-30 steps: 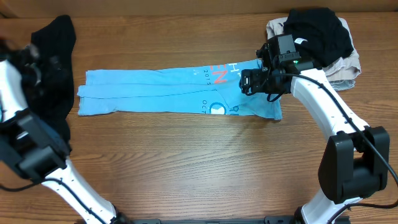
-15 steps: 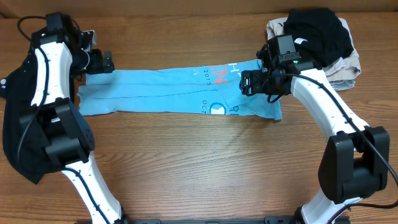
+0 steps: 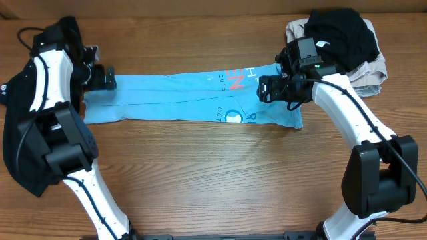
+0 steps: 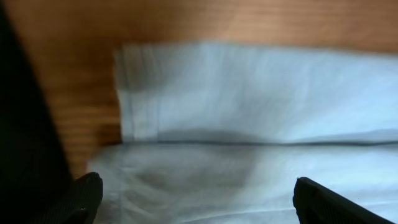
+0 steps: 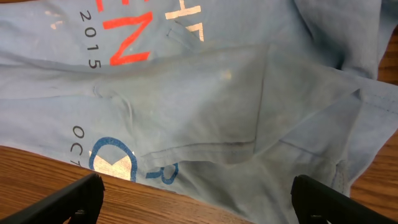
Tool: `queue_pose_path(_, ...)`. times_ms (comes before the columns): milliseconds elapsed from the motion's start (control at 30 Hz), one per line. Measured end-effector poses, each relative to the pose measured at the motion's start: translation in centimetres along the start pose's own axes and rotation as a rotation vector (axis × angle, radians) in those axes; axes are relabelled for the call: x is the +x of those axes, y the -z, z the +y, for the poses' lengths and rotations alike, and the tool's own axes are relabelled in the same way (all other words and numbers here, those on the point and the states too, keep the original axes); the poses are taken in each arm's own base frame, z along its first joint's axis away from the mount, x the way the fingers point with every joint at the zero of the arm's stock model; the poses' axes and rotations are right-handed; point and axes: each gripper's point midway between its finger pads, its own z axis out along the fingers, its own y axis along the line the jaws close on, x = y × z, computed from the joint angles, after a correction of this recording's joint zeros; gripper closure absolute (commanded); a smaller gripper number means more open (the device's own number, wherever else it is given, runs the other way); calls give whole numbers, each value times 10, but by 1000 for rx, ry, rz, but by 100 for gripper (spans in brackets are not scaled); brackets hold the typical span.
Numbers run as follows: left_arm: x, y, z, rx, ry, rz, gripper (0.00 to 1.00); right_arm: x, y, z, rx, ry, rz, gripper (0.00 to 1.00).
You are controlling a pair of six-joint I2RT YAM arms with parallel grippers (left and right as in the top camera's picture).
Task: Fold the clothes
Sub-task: 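Grasp the left end of the blue shirt strip with the left gripper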
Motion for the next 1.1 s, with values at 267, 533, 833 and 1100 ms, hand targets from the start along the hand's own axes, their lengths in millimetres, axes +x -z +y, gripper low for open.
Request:
queue_pose_path(267,17,-28,11,6,28,78,0,0,0,0,0,0,0,0)
queue_pose_path(533,19,-29,12,9,32,85,1,0,0,0,0,1,-1,0)
queue_pose_path(833,20,-30,10,58,48,96,25,-1,0,0,0,1,-3,0)
queue_pose_path(1100,22,-35,4,90,67,119,72,-1,0,0,-1,1,-4,0)
